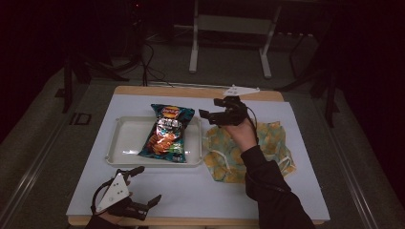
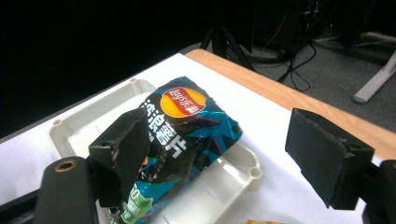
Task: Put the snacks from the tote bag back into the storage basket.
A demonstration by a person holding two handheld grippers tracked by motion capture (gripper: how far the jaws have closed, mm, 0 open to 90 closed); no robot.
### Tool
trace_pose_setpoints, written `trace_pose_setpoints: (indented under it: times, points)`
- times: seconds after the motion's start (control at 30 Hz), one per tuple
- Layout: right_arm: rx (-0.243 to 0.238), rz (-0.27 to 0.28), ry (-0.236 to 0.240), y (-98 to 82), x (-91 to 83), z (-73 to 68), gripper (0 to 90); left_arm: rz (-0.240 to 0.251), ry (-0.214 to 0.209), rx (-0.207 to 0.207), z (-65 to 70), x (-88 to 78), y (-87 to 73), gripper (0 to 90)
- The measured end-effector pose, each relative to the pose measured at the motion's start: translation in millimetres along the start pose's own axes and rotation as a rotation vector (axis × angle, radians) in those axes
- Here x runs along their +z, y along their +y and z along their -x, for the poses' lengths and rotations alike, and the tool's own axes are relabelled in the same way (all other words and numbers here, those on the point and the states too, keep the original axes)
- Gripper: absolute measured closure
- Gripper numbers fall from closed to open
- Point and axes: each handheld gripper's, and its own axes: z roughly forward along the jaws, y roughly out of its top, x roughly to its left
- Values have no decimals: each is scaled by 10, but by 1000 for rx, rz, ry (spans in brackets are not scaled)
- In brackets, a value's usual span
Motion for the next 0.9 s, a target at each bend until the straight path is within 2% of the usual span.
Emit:
trace_pose_setpoints:
  times: [0.1, 0.2, 0.27, 0.43, 0.5, 0.7, 0.9]
  points:
    - [-6, 2, -10, 13, -135, 64, 137, 0, -2, -3, 0, 6, 1, 1]
    - [-17, 14, -27, 15, -273, 120, 142, -2, -4, -5, 4, 12, 1, 1]
    - [-23, 5, -61, 8, -360, 165, 142, -4, -4, -6, 2, 14, 1, 1]
    - [-12, 6, -113, -60, -572, 331, 144, -6, -4, -5, 2, 14, -1, 1]
    - [-4, 6, -120, -82, -640, 384, 144, -6, -5, -5, 5, 13, -1, 1]
    - [5, 10, -192, -176, -894, 558, 144, -11, -6, -2, 4, 17, -4, 1]
    - [13, 26, -267, -326, -1128, 672, 144, -11, -6, -2, 5, 21, -4, 1]
